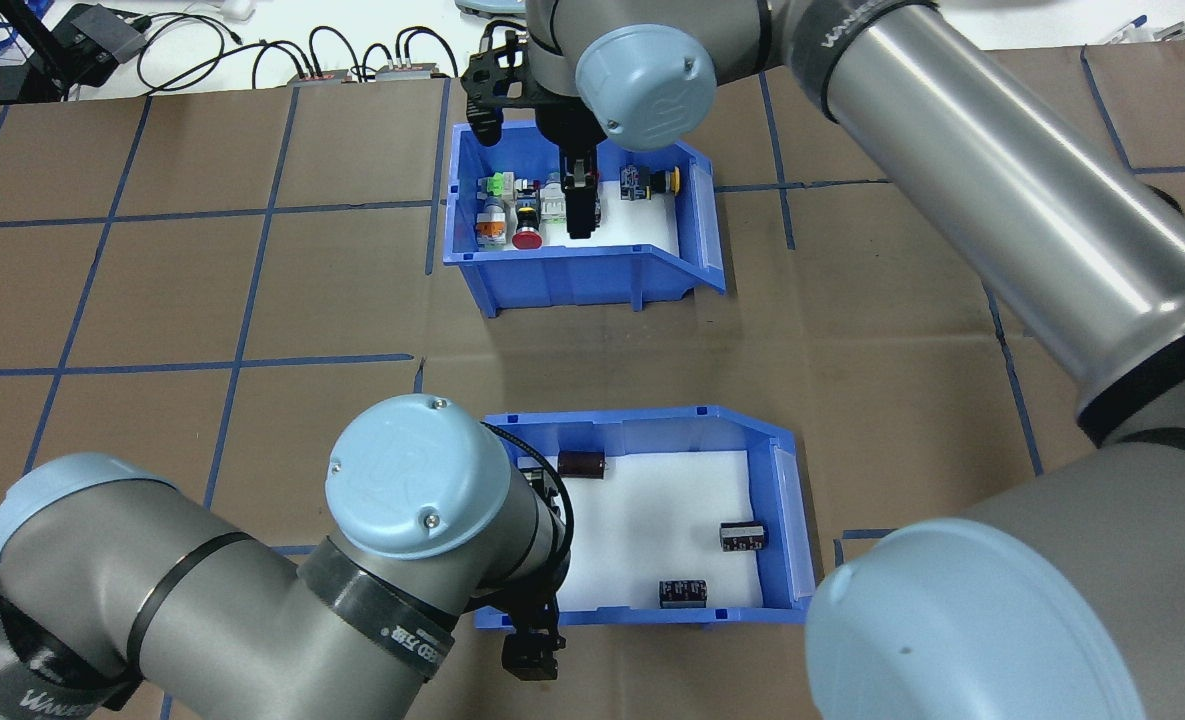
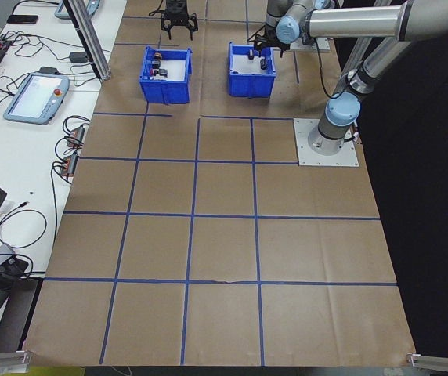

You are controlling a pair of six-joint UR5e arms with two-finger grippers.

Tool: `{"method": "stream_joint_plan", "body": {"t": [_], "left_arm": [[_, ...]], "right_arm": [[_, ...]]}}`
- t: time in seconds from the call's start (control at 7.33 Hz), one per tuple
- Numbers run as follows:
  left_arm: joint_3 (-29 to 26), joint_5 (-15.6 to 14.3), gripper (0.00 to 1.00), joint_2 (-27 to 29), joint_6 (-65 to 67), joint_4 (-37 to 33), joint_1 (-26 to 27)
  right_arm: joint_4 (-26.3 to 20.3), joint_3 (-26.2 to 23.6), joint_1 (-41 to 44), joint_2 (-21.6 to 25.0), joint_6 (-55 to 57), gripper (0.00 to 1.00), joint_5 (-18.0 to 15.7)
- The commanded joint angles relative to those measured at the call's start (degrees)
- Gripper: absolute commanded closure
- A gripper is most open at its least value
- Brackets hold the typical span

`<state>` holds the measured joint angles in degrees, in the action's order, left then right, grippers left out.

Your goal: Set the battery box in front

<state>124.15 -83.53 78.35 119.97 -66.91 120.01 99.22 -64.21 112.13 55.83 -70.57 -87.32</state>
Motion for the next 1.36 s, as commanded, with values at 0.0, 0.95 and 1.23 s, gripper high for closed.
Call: {"method": "stream_joint_plan", "body": {"t": [0.0, 0.95, 1.23], "left_arm": [[0.04, -0.05, 0.01, 3.21, 3.24, 4.24, 2.68], [0.48, -0.23, 0.02, 9.53, 4.57, 7.32, 5.41], [0.57, -0.23, 0.11, 11.39, 4.74, 9.52, 5.50]], "right_arm": [[1.49, 0.32, 3.53, -2.56, 1.13, 0.00, -2.33], [9.23, -4.34, 4.24, -5.64, 5.36, 0.38, -6.63], [9.23, -4.25, 4.24, -4.68, 5.36, 0.76, -8.38]]}}
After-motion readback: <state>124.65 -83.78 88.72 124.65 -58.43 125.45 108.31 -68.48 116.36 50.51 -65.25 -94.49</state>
